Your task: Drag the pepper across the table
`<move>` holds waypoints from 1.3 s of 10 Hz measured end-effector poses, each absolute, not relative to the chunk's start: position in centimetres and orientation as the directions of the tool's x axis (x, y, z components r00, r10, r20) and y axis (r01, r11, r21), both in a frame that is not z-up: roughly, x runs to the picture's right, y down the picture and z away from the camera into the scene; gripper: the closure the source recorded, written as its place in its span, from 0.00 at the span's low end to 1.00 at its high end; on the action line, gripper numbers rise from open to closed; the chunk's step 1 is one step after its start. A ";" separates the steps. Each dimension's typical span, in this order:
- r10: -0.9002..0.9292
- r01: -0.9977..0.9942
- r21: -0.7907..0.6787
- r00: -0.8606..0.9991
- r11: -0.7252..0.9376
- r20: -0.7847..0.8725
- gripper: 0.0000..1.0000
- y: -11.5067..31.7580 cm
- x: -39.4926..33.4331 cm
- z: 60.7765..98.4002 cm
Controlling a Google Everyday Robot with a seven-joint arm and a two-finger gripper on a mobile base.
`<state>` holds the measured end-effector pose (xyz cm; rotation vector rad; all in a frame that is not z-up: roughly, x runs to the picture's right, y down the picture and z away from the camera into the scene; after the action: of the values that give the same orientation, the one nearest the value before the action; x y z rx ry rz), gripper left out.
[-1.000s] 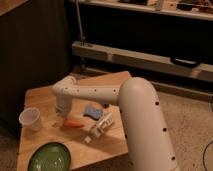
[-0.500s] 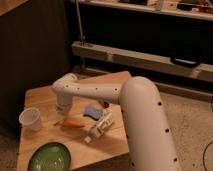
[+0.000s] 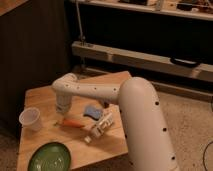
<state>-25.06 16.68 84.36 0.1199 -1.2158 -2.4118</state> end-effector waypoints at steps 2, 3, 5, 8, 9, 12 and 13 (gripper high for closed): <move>-0.409 0.333 0.791 -0.905 -0.513 0.116 0.54 17.2 -24.3 84.2; -0.407 0.335 0.793 -0.905 -0.509 0.121 0.54 17.4 -23.7 84.1; -0.406 0.339 0.794 -0.905 -0.505 0.129 0.54 17.8 -22.9 84.1; -0.411 0.354 0.793 -0.900 -0.496 0.145 0.78 18.4 -22.5 84.3; -0.412 0.356 0.792 -0.899 -0.496 0.147 0.86 18.5 -22.5 84.3; -0.416 0.365 0.788 -0.896 -0.495 0.154 0.86 18.5 -22.3 84.2; -0.418 0.370 0.786 -0.895 -0.495 0.158 0.86 18.6 -22.1 84.2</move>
<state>-22.09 18.59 84.18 0.0733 -1.2342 -2.3799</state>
